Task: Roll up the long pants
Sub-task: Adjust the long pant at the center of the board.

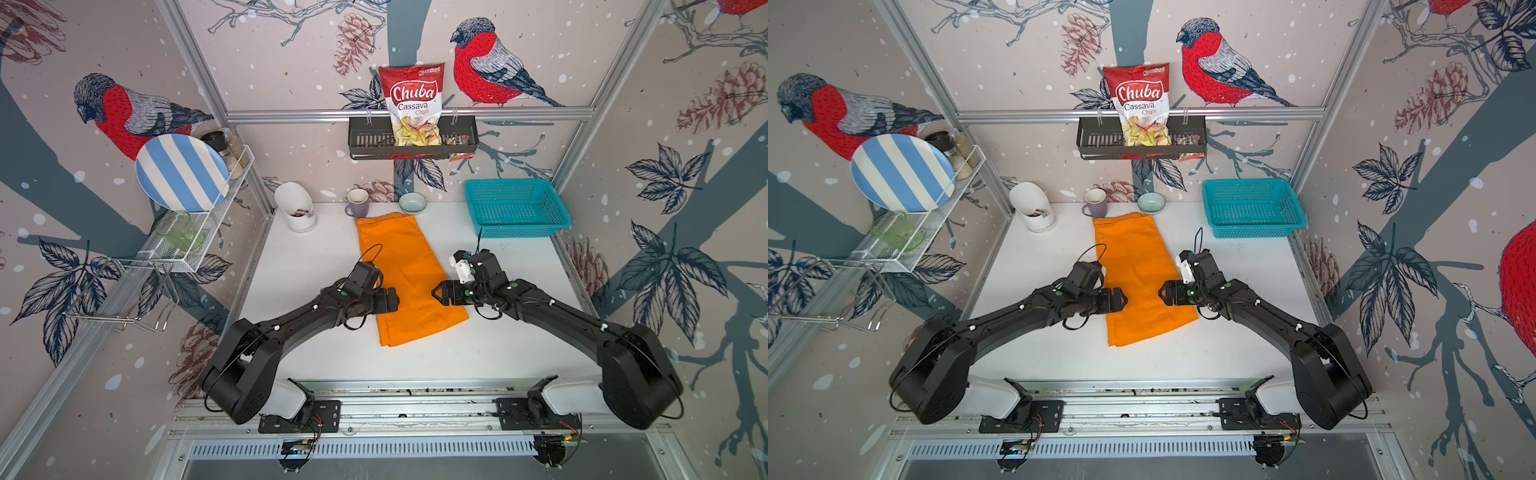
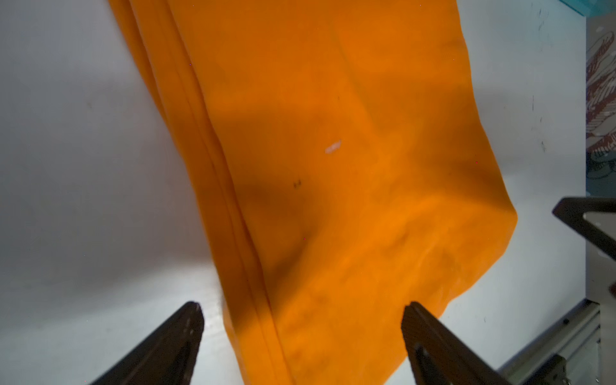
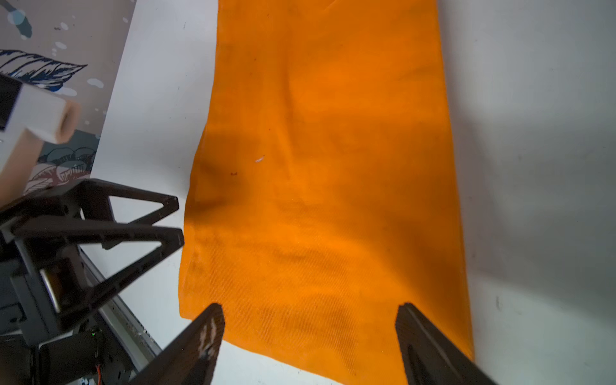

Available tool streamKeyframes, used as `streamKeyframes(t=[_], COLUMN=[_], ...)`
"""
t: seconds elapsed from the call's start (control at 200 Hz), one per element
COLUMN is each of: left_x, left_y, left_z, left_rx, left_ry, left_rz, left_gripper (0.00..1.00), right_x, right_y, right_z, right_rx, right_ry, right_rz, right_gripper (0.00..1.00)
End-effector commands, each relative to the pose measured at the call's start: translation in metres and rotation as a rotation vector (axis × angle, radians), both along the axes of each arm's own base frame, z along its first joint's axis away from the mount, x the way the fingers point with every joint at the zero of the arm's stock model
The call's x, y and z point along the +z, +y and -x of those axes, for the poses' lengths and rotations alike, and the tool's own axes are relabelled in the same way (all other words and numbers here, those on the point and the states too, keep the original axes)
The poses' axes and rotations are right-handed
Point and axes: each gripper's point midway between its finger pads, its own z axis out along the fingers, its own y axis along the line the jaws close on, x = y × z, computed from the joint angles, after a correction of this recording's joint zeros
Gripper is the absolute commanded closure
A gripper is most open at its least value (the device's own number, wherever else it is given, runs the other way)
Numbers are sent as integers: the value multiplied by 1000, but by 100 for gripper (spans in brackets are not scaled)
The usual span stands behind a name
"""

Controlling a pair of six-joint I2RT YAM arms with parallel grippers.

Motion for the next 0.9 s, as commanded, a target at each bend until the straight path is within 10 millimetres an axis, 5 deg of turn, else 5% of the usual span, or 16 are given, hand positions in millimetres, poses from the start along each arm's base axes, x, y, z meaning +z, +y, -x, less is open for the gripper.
streamKeyframes(t=[0.0,0.31,0.515,0.69,0.895], left_x=[0,-22,-41,-61,-63], left_y=[-4,-14,-8,18,66], left_z=[23,55,58,57,40], left_rx=[49,52,62,84,151], left_ry=[29,84,126,167,167], left_rz=[37,37,-24,-118,-153], left_gripper=[5,5,18,40,48], right_x=[-11,-43,-55,-57,-57], right_y=[-15,-25,-26,-16,11], right_z=[2,-7,0,18,48], right_rx=[-43,-110,-122,-96,-24], right_ry=[4,77,114,128,133], right_rz=[77,64,57,22,-4], right_gripper=[15,14,16,21,22])
